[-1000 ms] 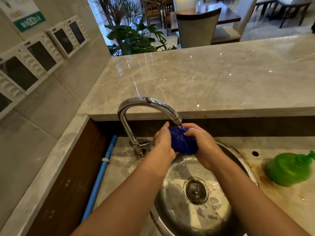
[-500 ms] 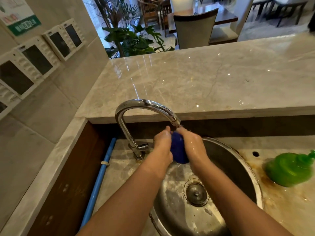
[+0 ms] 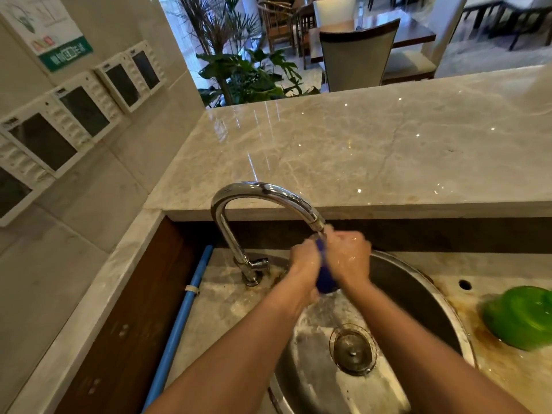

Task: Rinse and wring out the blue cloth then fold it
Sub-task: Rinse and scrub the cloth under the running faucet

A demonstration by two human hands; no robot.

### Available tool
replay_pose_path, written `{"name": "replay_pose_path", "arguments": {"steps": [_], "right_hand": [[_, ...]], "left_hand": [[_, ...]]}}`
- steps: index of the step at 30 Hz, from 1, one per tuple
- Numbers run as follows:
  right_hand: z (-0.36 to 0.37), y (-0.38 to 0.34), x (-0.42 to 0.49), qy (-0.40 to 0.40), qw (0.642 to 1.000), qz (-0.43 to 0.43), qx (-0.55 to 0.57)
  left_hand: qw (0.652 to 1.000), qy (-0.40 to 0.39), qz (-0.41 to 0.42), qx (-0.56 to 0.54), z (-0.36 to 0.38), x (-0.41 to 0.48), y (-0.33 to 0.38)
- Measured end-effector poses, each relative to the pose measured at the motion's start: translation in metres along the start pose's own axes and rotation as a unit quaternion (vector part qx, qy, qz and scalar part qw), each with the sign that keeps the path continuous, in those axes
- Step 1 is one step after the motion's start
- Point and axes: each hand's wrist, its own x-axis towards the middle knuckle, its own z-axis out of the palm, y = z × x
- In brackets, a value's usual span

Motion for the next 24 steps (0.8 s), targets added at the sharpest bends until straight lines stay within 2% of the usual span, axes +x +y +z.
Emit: {"name": "replay_pose_path", "arguments": {"steps": [2, 3, 4, 6, 8, 11, 13, 17, 19, 21, 24], "right_hand": [[-0.008, -0.004, 0.014, -0.003, 0.995, 0.083, 0.047], [-0.006, -0.003, 0.013, 0.001, 0.993, 0.099, 0.062], [-0.001, -0.001, 0.007, 0.004, 0.995, 0.083, 0.062], [0.007, -0.001, -0.011, -0.001, 0.999, -0.001, 0.045], [0.004, 0.001, -0.005, 0.0, 1.0, -0.011, 0.021], [-0.011, 0.002, 0.019, -0.01, 0.99, 0.107, 0.091], [-0.013, 0.009, 0.024, -0.042, 0.982, 0.145, 0.112], [-0.018, 0.011, 0.015, -0.134, 0.928, 0.24, 0.25], [-0.024, 0.016, 0.013, -0.18, 0.916, 0.221, 0.283], [-0.028, 0.019, 0.009, -0.215, 0.92, 0.182, 0.274], [-0.032, 0.017, 0.005, -0.231, 0.92, 0.151, 0.277]], "left_hand": [[0.998, 0.01, 0.036, 0.052, 0.006, 0.0, 0.003], [0.997, 0.017, 0.051, 0.048, 0.006, 0.0, 0.01], [0.997, 0.021, 0.065, 0.032, 0.004, 0.002, 0.016], [0.997, 0.039, 0.061, -0.018, -0.002, 0.007, 0.023], [0.998, 0.032, 0.045, -0.022, 0.001, 0.005, 0.014], [0.995, 0.024, 0.067, 0.074, 0.011, 0.001, 0.004], [0.991, 0.007, 0.081, 0.105, 0.011, 0.003, 0.013], [0.998, -0.02, 0.051, 0.027, 0.0, 0.004, 0.028], [0.998, -0.018, 0.053, 0.022, -0.001, 0.004, 0.027], [0.997, -0.007, 0.062, 0.039, -0.002, 0.003, 0.026], [0.999, -0.009, 0.032, 0.019, -0.005, 0.0, 0.025]]}}
